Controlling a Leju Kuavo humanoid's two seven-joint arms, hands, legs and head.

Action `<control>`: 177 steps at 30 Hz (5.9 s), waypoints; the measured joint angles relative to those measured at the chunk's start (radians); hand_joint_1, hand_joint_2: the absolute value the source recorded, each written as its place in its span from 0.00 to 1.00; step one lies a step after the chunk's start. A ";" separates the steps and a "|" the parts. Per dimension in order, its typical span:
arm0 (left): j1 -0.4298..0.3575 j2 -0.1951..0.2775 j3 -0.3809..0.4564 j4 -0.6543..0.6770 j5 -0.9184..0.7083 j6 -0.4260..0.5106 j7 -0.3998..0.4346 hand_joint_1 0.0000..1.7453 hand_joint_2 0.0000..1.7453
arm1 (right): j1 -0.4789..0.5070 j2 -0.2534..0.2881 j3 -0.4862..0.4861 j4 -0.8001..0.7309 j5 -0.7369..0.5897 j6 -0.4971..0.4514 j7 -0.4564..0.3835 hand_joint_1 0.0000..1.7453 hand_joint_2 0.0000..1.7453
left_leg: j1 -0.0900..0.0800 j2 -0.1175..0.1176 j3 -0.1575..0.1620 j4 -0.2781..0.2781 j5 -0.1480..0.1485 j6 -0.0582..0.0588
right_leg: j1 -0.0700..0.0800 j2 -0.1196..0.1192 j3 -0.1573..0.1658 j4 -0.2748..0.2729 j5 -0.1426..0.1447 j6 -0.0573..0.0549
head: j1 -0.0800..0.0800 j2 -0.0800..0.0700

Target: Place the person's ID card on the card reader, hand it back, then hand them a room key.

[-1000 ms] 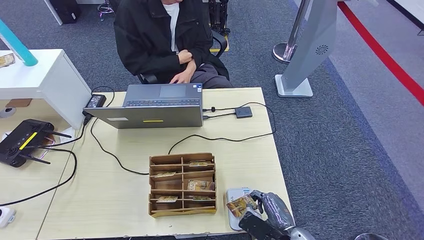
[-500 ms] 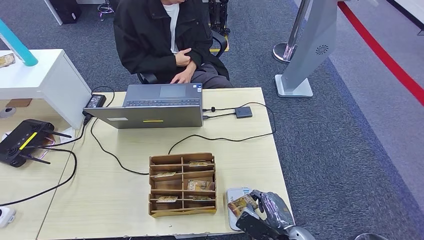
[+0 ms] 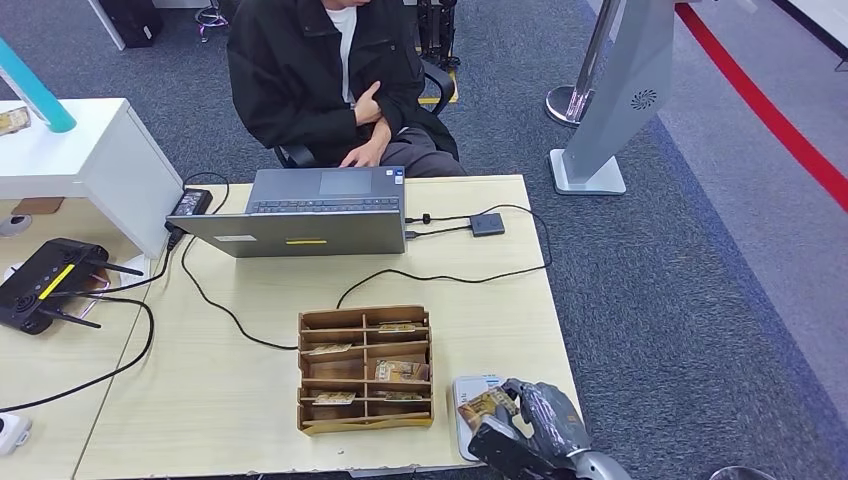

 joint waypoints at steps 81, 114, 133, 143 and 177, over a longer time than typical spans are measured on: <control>0.000 -0.010 0.000 0.000 0.006 -0.011 0.045 0.00 0.00 | -0.010 0.071 -0.091 0.000 0.394 0.012 0.115 1.00 1.00 | 0.000 0.000 0.001 0.000 0.000 0.000 | 0.000 0.000 0.001 0.000 0.000 0.000 | 0.000 0.000; 0.010 -0.007 0.000 0.000 0.001 -0.021 0.020 0.00 0.00 | 0.053 0.156 -0.187 -0.242 0.617 -0.261 -0.055 1.00 1.00 | 0.000 0.000 0.001 0.000 0.000 0.000 | 0.000 0.000 0.000 0.000 0.000 0.000 | 0.000 0.000; 0.008 0.008 0.007 0.000 0.019 -0.199 0.021 0.00 0.00 | -0.011 0.197 -0.204 -0.301 0.683 -0.403 -0.190 1.00 1.00 | 0.000 0.001 0.001 0.000 0.000 0.000 | 0.000 0.001 0.001 0.000 0.000 0.000 | 0.000 0.000; 0.014 0.034 0.019 0.000 0.042 -0.313 0.012 0.00 0.00 | -0.067 0.204 -0.200 -0.274 0.685 -0.401 -0.195 1.00 1.00 | 0.000 0.000 0.001 0.000 0.001 -0.001 | 0.000 0.001 0.001 0.001 0.000 0.000 | 0.000 0.000; -0.036 0.007 0.019 0.029 -0.120 -0.065 0.050 0.00 0.00 | -0.473 0.293 -0.094 0.076 0.674 -0.109 -0.039 0.00 0.25 | -0.005 -0.002 -0.002 0.000 0.007 0.004 | -0.005 -0.002 -0.001 0.000 0.006 0.004 | 0.000 0.000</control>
